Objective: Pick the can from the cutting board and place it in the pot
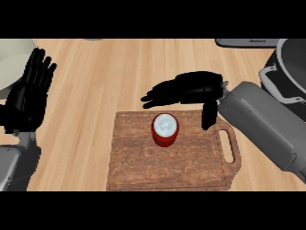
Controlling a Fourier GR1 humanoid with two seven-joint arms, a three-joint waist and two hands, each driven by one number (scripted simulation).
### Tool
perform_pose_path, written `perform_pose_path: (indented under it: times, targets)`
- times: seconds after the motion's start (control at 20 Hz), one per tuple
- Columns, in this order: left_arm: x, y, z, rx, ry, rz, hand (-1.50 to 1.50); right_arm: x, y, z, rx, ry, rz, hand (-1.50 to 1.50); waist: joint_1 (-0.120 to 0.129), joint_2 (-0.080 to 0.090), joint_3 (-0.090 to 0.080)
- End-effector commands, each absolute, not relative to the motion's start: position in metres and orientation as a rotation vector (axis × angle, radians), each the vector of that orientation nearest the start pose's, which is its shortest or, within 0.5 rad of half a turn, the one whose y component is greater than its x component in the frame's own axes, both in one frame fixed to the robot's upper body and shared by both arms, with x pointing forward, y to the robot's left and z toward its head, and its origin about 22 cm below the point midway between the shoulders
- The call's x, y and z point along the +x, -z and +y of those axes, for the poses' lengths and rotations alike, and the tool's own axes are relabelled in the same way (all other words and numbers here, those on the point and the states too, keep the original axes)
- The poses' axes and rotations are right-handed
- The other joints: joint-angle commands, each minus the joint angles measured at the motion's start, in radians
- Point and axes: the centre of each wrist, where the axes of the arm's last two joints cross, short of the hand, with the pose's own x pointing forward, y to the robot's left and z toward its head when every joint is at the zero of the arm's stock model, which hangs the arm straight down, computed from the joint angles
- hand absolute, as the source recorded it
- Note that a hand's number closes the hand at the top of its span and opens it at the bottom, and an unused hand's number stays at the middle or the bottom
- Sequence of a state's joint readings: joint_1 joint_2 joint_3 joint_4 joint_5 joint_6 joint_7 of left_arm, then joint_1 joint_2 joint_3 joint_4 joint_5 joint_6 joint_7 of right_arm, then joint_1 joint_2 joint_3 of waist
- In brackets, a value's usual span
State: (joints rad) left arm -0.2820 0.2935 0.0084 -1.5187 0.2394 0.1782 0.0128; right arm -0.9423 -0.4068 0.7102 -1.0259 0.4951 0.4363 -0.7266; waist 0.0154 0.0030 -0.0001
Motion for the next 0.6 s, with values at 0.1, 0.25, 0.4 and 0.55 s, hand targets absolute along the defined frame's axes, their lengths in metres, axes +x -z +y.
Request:
perform_pose_path:
  times: [0.1,0.25,0.4,0.55]
  targets:
    - [0.307,-0.074,0.257,0.100,-0.033,-1.772,0.00,0.399,-0.119,-0.131,-0.602,2.703,2.192,-1.50,-0.006,0.000,0.000]
    - [0.303,-0.074,0.277,0.103,-0.050,-1.761,0.00,0.383,-0.110,-0.109,-0.585,2.698,2.191,-1.50,-0.009,-0.003,0.000]
    - [0.304,-0.074,0.264,0.116,-0.045,-1.779,0.00,0.377,-0.098,-0.114,-0.446,2.741,2.185,-1.50,-0.011,-0.003,0.000]
    - [0.294,-0.070,0.273,0.120,-0.048,-1.735,0.00,0.369,-0.092,-0.110,-0.367,2.780,2.148,-1.50,-0.012,-0.004,0.000]
